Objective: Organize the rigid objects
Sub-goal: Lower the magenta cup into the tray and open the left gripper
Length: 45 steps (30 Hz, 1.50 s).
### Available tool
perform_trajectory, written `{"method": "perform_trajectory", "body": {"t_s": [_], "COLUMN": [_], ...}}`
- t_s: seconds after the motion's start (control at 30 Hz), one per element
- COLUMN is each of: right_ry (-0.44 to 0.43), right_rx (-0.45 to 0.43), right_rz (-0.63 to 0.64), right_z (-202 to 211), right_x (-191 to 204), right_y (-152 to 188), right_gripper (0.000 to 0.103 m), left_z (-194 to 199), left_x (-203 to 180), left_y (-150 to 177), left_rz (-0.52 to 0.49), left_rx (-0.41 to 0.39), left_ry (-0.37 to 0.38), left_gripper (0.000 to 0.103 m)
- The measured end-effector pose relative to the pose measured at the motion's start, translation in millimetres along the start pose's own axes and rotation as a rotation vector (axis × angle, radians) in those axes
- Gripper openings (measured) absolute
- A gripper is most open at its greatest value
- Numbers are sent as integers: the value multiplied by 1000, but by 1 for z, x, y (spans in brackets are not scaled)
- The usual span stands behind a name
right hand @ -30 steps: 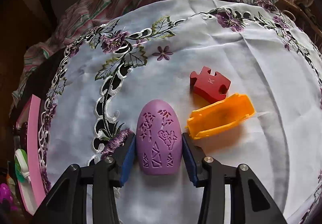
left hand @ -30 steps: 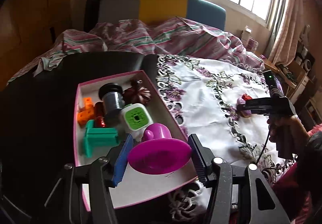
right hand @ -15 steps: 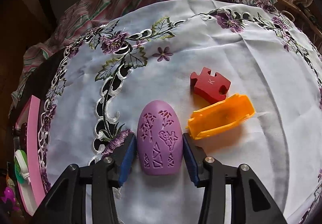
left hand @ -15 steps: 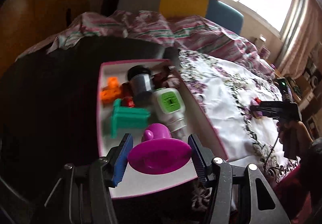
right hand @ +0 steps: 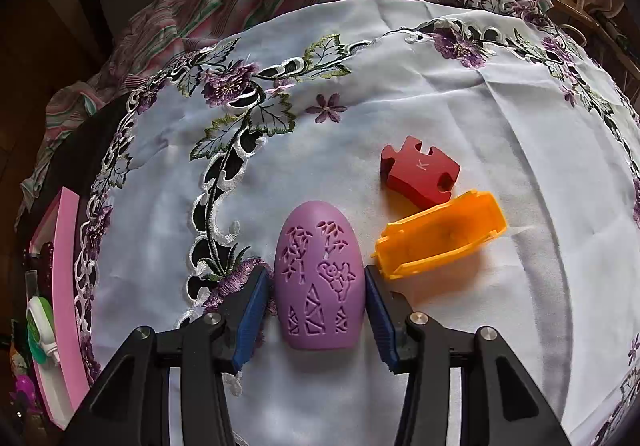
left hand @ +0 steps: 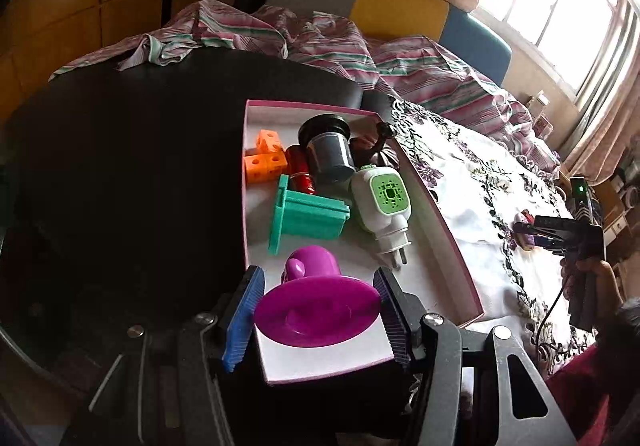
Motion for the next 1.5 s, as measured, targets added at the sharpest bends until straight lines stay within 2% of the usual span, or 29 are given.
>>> {"method": "perform_trajectory", "body": {"t_s": [0.23,0.43,0.9,1.1,1.37,1.5], "right_ry": [3,13,19,15,-17,0], "right_rx": [1,-4,-6,-10,-14,-22], "right_rz": [1,11,20,10,-40,-32], "right_z": [0,0,0,1,4,2], "right_x": [0,2,2,1,-5,-3], "right_y": [0,0,-1,-2,-6,-7], "right_gripper": [49,49,50,51,51,51], "left_z": [-23,-46,-67,-62,-48,-44], "left_x": [2,6,8,4,-6,-6], "left_y": [-8,-5,-18,-14,-8,-7], "left_rz": [11,-6,-96,-89,-107,-103], "left_rx": [21,57,6,9,-10,-12], "left_ry": [10,-39,-152,-124,-127,-134], "left_gripper": [58,57,58,67,75,79]}}
Point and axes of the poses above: each gripper's, at about its wrist camera, not at the fingertips, and z roughly against the way its jaws point, x to its left, y to its underside, the point moved 3 cm from there along -z, roughly the way its jaws point, and after that the axes turned 14 degrees about -z, right-handed, at the moved point
